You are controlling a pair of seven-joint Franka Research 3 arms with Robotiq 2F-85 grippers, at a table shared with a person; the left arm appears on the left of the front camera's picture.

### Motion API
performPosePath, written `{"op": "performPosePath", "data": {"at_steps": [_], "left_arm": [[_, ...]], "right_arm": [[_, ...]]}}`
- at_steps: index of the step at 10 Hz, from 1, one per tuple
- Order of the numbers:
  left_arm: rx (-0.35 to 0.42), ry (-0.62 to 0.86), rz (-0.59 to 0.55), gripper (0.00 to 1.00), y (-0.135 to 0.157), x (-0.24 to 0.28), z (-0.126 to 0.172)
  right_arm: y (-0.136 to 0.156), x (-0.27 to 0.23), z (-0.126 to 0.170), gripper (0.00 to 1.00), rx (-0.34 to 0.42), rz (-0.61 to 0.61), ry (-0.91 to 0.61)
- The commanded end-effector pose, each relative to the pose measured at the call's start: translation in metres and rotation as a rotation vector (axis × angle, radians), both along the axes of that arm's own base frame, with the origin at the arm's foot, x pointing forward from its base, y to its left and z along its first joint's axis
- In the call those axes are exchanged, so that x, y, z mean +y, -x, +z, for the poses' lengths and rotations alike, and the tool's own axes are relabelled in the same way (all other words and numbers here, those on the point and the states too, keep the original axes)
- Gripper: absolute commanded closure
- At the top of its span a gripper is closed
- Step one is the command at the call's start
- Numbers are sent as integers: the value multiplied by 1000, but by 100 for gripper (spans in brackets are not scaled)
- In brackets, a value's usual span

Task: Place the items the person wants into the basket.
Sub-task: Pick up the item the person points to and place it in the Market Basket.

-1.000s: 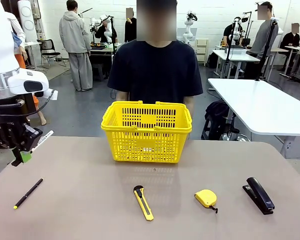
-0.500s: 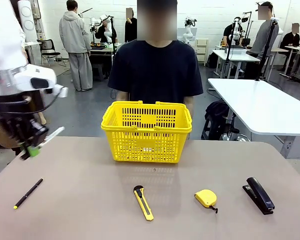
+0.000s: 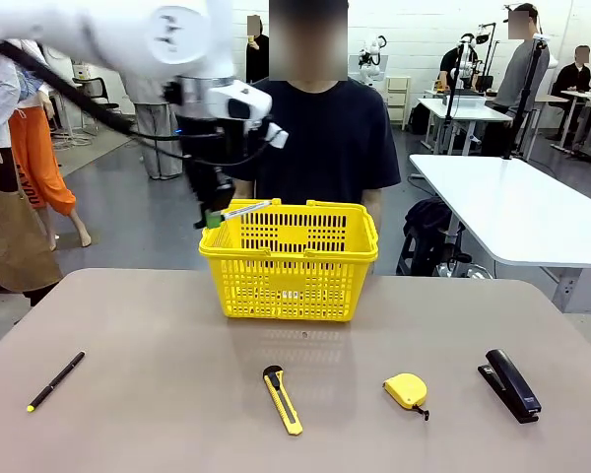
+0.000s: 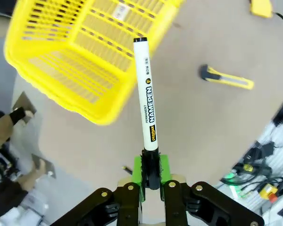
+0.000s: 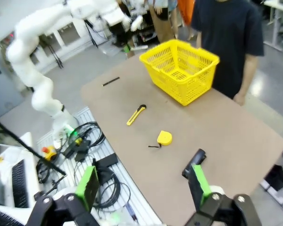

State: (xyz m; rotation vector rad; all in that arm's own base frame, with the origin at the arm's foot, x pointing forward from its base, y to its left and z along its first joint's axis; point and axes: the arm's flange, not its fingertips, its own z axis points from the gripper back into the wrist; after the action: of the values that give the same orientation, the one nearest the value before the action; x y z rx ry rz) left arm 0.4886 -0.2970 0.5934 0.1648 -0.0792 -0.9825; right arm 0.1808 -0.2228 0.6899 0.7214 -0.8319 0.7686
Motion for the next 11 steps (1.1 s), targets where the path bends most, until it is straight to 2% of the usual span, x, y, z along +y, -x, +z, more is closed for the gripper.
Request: {"op": "performPosePath", "data": {"at_steps": [1,3,4,6,8,10,11], "left_arm": [[-52,-125,-100,84,-48,-35,18],[-29,-131,-169,84,-84,-57,0],[6,-72,-158,84,-95,-61,-15],[72,-27,-62,84,-104,-70,-47],[126,-25,-69,84,-108,-75,-64],[129,-23,-49,84,-102,-79,-62],[111,-34,-88,84,-102,-68,-81]], "right_arm": [[0,0,1,0,-19,14,-8],[0,0,1,0,-19,14,-8],[0,0,1,0,-19,14,-8],[0,0,1,0,-19,14,-8],[0,0,1,0,-19,14,-8],[0,0,1,0,-19,14,-8],[0,0,1,0,-19,14,-8]]}}
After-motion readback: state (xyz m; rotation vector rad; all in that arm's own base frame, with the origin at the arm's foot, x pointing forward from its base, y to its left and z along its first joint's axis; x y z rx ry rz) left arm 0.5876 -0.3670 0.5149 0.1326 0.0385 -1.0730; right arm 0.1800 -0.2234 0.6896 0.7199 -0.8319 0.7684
